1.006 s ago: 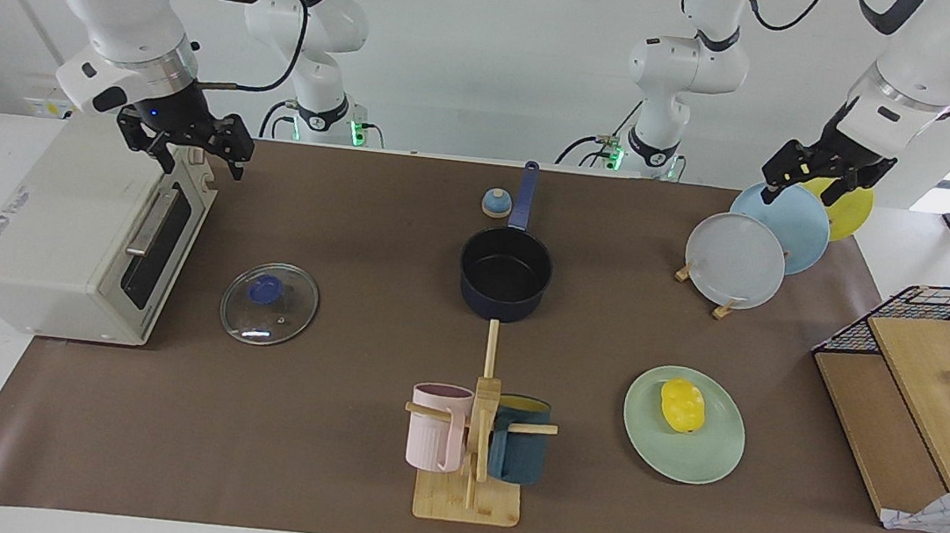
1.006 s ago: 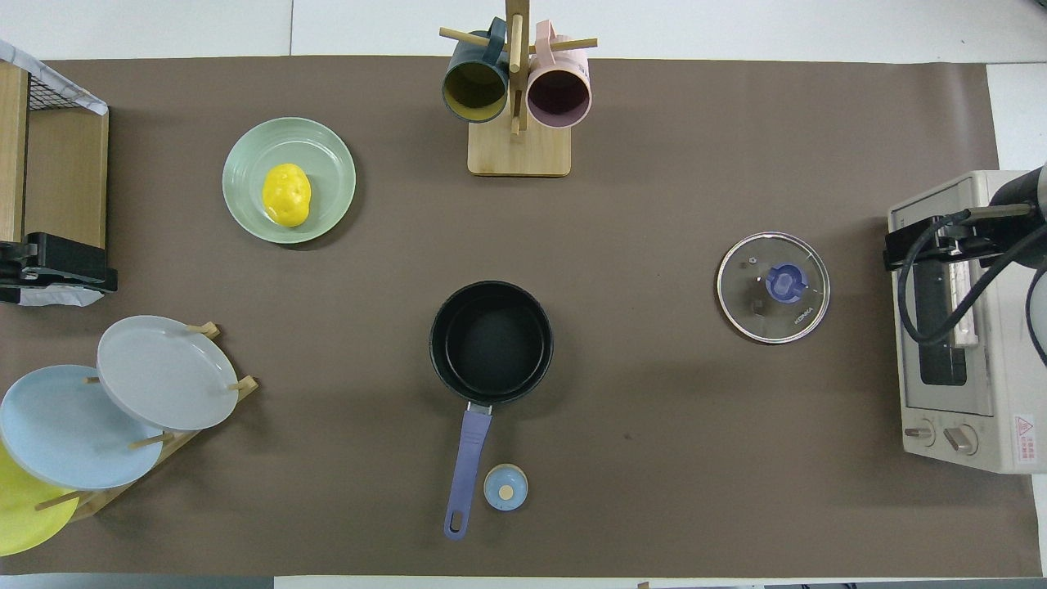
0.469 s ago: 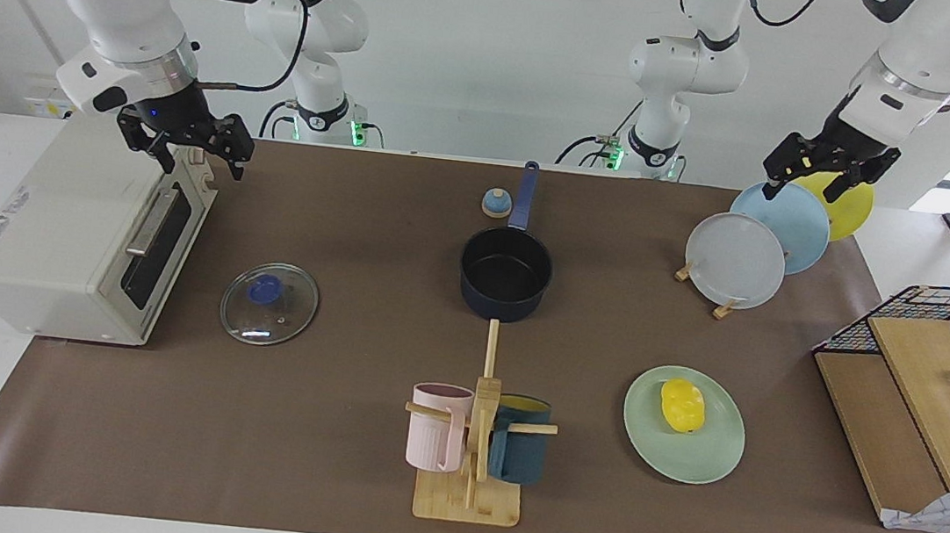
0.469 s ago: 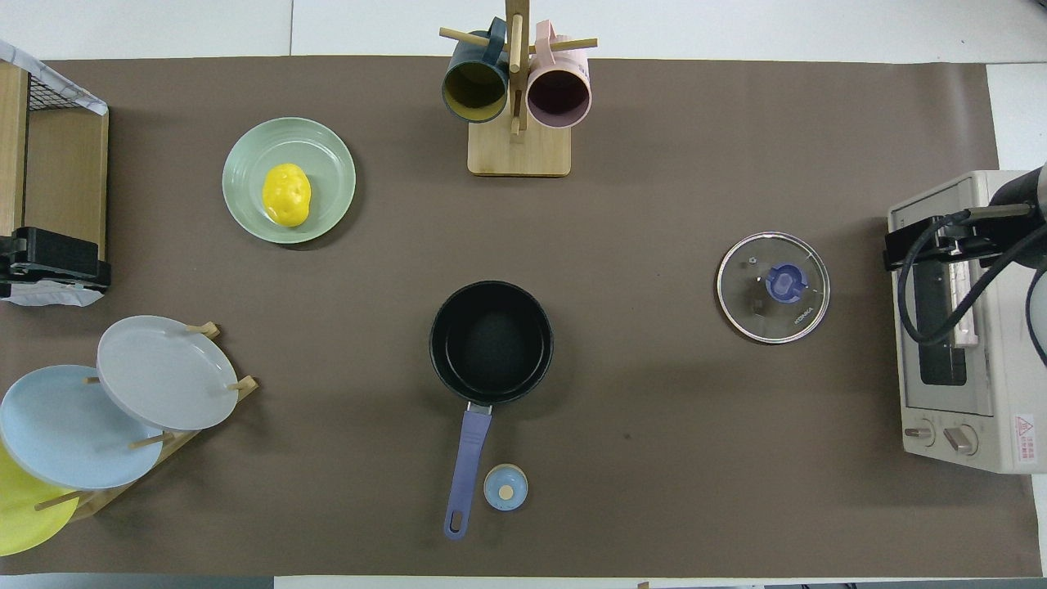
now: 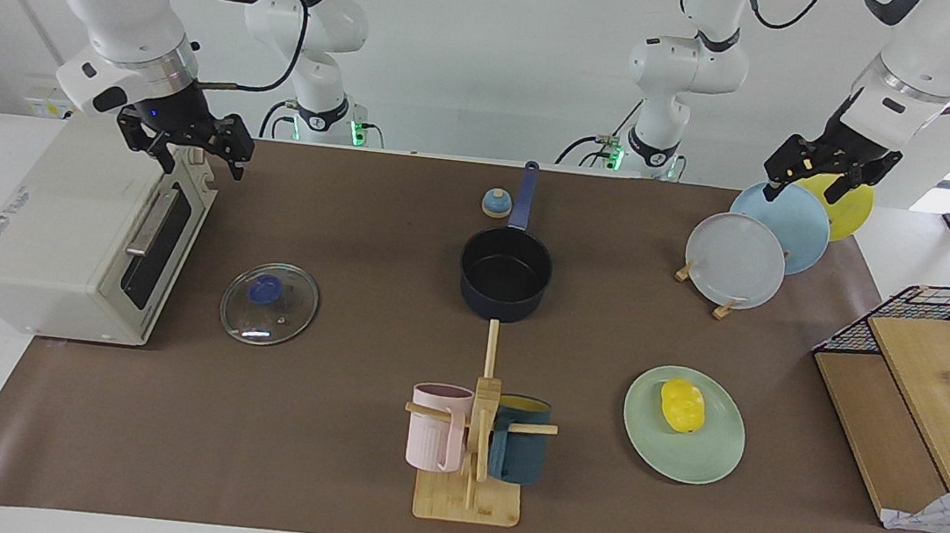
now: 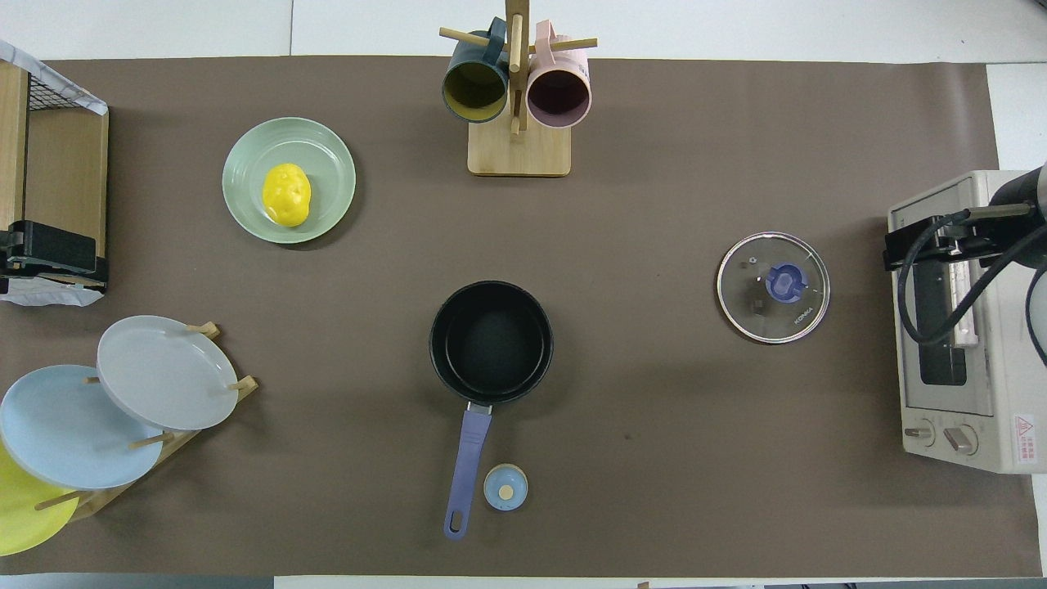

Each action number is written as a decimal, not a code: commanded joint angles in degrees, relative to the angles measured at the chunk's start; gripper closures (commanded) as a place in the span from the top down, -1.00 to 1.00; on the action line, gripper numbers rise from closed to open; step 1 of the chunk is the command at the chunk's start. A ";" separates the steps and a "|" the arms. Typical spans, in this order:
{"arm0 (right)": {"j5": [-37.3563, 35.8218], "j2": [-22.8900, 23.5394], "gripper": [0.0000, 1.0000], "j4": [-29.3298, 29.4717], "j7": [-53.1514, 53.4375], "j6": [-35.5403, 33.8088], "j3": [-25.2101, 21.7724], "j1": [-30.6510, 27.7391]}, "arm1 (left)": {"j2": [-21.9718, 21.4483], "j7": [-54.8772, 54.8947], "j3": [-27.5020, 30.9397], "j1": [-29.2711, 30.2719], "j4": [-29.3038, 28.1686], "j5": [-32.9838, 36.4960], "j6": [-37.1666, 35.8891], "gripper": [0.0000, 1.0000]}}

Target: Transfer potato from pot to plate

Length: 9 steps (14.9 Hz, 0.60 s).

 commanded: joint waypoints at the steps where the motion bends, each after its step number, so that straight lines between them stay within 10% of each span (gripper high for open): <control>1: 0.45 -0.43 1.00 0.09 0.52 -0.42 0.20 -0.16 | 0.29 0.41 0.06 -0.03 -0.82 1.12 0.28 1.00; 9: 0.45 -0.43 1.00 0.09 0.52 -0.42 0.29 -0.16 | -0.68 0.41 -0.11 -0.12 -4.88 0.94 4.24 1.00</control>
